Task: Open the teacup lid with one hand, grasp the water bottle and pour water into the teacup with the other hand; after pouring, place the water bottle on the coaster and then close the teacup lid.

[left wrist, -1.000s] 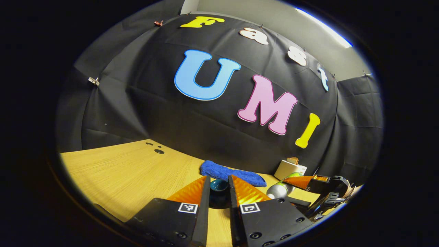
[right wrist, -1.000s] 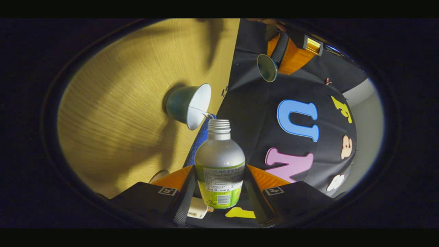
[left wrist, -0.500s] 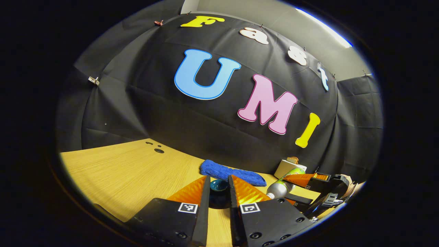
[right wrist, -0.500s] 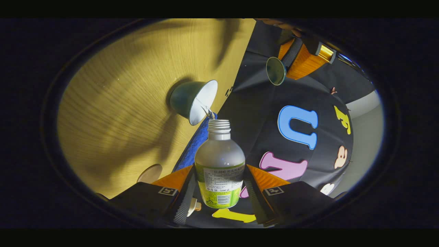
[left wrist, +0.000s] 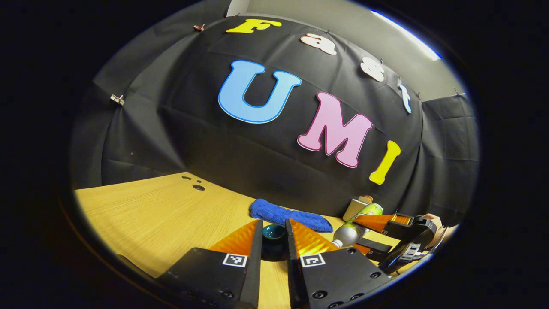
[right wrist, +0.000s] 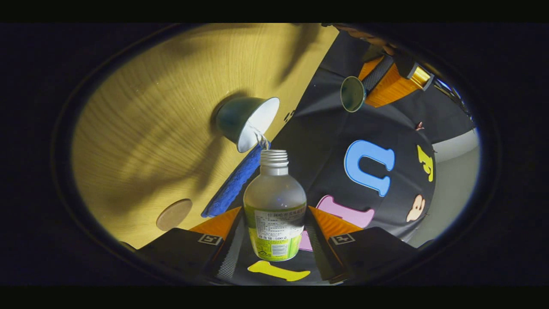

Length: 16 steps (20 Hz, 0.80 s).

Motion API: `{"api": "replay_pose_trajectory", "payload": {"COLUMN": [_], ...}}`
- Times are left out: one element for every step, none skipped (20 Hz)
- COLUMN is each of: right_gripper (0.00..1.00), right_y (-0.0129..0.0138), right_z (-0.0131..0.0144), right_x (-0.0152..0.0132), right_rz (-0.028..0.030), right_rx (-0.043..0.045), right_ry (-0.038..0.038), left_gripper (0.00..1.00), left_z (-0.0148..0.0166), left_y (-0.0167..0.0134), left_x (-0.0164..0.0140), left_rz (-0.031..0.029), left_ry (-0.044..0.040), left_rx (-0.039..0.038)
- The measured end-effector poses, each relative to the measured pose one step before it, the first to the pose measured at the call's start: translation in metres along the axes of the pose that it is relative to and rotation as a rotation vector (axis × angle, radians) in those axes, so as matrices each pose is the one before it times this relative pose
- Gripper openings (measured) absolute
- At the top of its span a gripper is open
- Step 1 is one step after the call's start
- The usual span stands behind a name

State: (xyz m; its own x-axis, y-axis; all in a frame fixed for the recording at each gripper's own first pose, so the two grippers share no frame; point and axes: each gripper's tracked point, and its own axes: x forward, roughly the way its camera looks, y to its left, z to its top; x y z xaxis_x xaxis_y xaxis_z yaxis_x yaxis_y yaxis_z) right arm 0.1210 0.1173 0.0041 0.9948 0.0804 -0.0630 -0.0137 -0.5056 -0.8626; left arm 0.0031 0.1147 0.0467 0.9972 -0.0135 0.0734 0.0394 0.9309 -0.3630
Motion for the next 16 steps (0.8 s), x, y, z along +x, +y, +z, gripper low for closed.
{"api": "replay_pose_trajectory", "payload": {"right_gripper": [0.76, 0.76, 0.76, 0.76, 0.76, 0.76, 0.76, 0.76, 0.76, 0.76, 0.76, 0.76, 0.76, 0.76, 0.76, 0.76], "right_y": [-0.00245, -0.00221, -0.00299, -0.00398, -0.00413, -0.00380, -0.00344, -0.00306, -0.00328, -0.00295, -0.00257, -0.00279, -0.00212, -0.00157, -0.00109, -0.00061], "right_z": [0.00029, -0.00071, -0.00103, -0.00124, 0.00010, -0.00044, 0.00023, 0.00016, 0.00099, 0.00058, 0.00115, 0.00085, 0.00083, 0.00009, 0.00034, 0.00045], "right_x": [0.00094, -0.00052, -0.00016, -0.00060, 0.00082, -0.00006, 0.00115, -0.00024, 0.00079, -0.00014, 0.00036, -0.00062, 0.00112, -0.00033, 0.00082, -0.00145], "right_rz": [-0.00710, -0.00750, -0.00914, -0.01093, -0.01201, -0.01297, -0.01067, -0.01088, -0.01029, -0.01077, -0.00976, -0.01230, -0.00986, -0.00713, -0.00433, -0.00387], "right_rx": [-0.01127, -0.01324, -0.01371, -0.01436, -0.01857, -0.02087, -0.02048, -0.01855, -0.01827, -0.01910, -0.02079, -0.01942, -0.01525, -0.00996, -0.00426, -0.00271], "right_ry": [-0.00100, -0.00148, -0.00134, -0.00086, -0.00250, -0.00234, -0.00386, -0.00624, -0.00554, -0.00496, -0.00800, -0.00459, -0.00454, -0.00223, -0.00163, -0.00147], "left_gripper": [0.30, 0.32, 0.32, 0.30, 0.30, 0.30, 0.30, 0.30, 0.30, 0.28, 0.30, 0.30, 0.30, 0.30, 0.30, 0.30], "left_z": [0.00023, -0.00033, 0.00021, -0.00109, 0.00037, 0.00058, 0.00067, -0.00083, 0.00093, -0.00025, 0.00032, -0.00006, 0.00067, -0.00094, 0.00020, 0.00021], "left_y": [0.00016, 0.00005, 0.00048, 0.00019, -0.00004, 0.00007, 0.00047, 0.00107, 0.00013, 0.00048, -0.00008, 0.00005, 0.00017, -0.00064, -0.00027, -0.00064], "left_x": [0.00014, -0.00018, -0.00029, 0.00043, -0.00038, -0.00052, -0.00043, 0.00057, -0.00042, -0.00018, -0.00036, 0.00015, 0.00024, 0.00007, -0.00045, 0.00046], "left_rz": [0.00004, -0.00062, 0.00038, 0.00053, -0.00001, 0.00051, 0.00188, 0.00102, -0.00032, 0.00084, -0.00042, 0.00060, -0.00018, -0.00065, -0.00107, -0.00116], "left_ry": [0.00039, 0.00053, 0.00121, 0.00045, 0.00064, -0.00087, -0.00121, 0.00028, -0.00140, 0.00028, -0.00099, -0.00019, 0.00055, 0.00022, -0.00048, -0.00027], "left_rx": [-0.00032, -0.00184, -0.00159, -0.00192, -0.00144, -0.00108, 0.00018, -0.00016, -0.00119, -0.00174, -0.00095, 0.00015, 0.00064, 0.00003, -0.00053, -0.00042]}}
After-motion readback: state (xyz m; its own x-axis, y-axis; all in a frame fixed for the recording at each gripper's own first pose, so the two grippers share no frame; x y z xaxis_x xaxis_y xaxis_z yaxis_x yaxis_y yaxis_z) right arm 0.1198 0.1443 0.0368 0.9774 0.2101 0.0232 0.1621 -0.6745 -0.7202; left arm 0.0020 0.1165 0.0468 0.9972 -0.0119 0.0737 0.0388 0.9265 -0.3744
